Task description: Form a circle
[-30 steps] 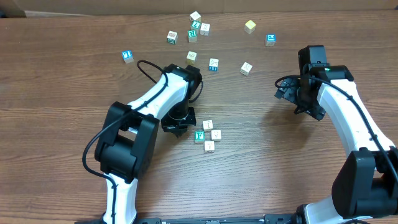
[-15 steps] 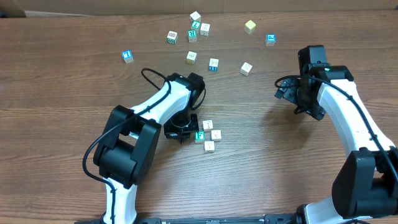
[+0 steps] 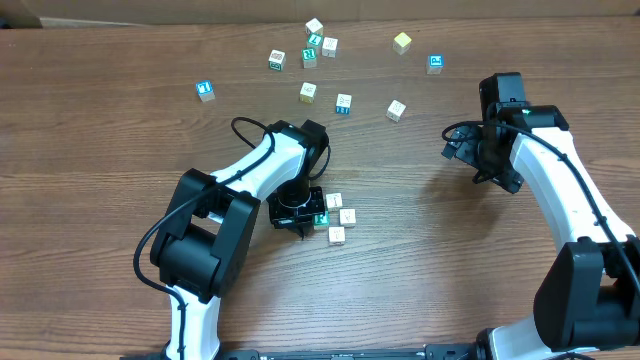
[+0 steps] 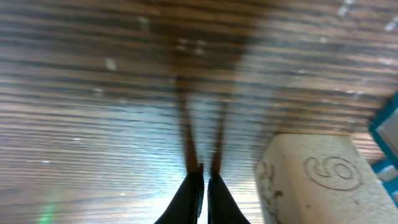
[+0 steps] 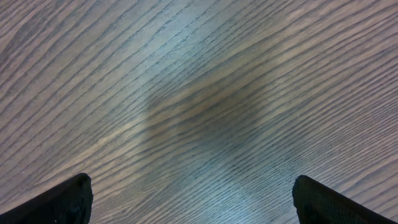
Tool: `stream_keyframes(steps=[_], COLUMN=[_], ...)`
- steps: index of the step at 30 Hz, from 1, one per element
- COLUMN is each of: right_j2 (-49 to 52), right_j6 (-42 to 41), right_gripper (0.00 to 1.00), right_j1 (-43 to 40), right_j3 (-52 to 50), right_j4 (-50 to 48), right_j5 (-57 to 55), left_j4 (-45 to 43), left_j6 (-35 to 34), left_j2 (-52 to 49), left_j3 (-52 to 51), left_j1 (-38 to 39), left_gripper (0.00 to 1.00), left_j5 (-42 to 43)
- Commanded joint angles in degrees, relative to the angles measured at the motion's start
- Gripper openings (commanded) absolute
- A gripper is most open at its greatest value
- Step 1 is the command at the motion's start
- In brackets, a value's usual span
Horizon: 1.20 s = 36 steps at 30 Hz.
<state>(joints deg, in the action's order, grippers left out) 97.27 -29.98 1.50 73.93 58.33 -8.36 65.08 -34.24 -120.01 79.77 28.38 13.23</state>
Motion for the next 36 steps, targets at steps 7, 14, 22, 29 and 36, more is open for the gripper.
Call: stream_keyframes(steps=[7, 14, 22, 29, 36], right_j2=[-1.0, -1.0, -1.0, -1.0, -1.0], right_j6=[0.0, 0.0, 0.0, 0.0, 0.0], right_gripper=[1.00, 1.00, 1.00, 1.00, 1.00], right_j1=[-0.2, -0.2, -0.2, -0.2, -0.2], right_j3=[0.7, 0.7, 0.7, 0.7, 0.7], right_j4=[-0.2, -0.2, -0.2, -0.2, -0.2], right_j5=[-0.6, -0.6, -0.6, -0.6, -0.6], left_j4=[-3.3, -4.2, -4.4, -4.8, -6.0], left_j6=[0.8, 0.9, 0.8, -0.7, -0.7], left_j2=[-2.5, -2.5, -2.5, -2.5, -2.5], left_j3=[-1.7, -1.7, -1.7, -1.7, -1.7], left_j1=[0.1, 0.1, -0.1, -0.5, -0.5], left_gripper=[0.04, 0.04, 0.04, 0.04, 0.04], left_j5=[1.9, 1.2, 0.3, 0.4, 1.7])
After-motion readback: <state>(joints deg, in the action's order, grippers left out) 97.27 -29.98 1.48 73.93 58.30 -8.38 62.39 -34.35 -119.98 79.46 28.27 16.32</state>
